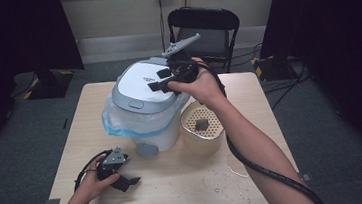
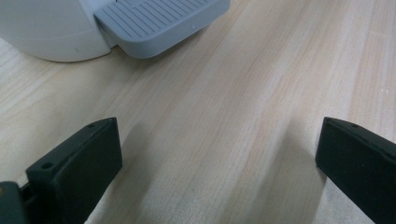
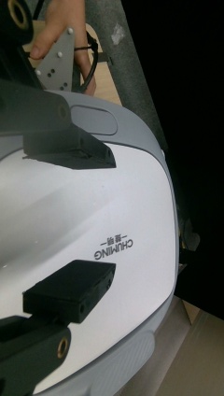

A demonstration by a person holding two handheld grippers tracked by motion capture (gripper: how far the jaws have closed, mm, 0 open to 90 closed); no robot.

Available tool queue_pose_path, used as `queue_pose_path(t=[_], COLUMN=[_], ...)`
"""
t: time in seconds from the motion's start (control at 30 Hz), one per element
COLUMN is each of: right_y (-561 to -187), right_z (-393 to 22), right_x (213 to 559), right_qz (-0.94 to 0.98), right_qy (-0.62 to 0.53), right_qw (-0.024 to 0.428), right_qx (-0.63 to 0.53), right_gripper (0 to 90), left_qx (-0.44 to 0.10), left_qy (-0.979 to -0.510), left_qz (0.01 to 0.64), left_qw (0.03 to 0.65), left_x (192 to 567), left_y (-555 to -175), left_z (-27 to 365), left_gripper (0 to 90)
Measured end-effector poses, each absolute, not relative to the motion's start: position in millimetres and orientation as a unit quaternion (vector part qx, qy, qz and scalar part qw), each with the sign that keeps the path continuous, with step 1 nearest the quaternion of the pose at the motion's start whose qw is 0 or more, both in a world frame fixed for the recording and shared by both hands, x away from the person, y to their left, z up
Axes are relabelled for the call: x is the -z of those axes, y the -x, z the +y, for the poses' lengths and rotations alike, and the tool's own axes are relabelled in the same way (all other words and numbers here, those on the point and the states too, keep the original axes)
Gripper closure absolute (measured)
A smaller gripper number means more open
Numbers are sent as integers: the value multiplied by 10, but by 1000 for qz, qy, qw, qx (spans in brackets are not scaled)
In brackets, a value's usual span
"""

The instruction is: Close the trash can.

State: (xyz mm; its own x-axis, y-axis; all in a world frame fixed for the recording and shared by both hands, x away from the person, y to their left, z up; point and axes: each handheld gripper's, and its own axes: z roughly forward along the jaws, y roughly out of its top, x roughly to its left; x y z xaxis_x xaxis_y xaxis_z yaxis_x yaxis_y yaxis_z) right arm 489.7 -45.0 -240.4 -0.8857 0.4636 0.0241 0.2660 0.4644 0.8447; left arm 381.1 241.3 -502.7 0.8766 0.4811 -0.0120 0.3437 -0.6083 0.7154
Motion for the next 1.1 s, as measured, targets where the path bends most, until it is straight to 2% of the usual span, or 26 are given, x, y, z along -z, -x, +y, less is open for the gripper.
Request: queue_pose_path(t=[0.17, 0.37, 0.53, 0.83, 1.1], right_y=[-4841, -4814, -4740, -4677, -4630], right_z=[-561, -685, -833, -1090, -1297], right_x=[2397, 2382, 2374, 2391, 2538], right_qz=[848, 845, 844, 836, 836], right_qy=[-217, -219, -214, -225, -234], right_qw=[115, 119, 124, 127, 120], right_qx=[-469, -474, -476, -484, -482], right_gripper=[291, 241, 156, 145, 145], left_qx=[-91, -91, -91, -93, -94], left_qy=[-892, -892, -892, -892, -894], left_qz=[230, 230, 232, 233, 233], left_qw=[378, 378, 377, 375, 372], left_x=[5027, 5027, 5027, 5025, 5021], left_y=[-3814, -3812, -3808, -3798, -3791], left_z=[2413, 2413, 2414, 2416, 2420], left_gripper=[0, 0, 0, 0, 0])
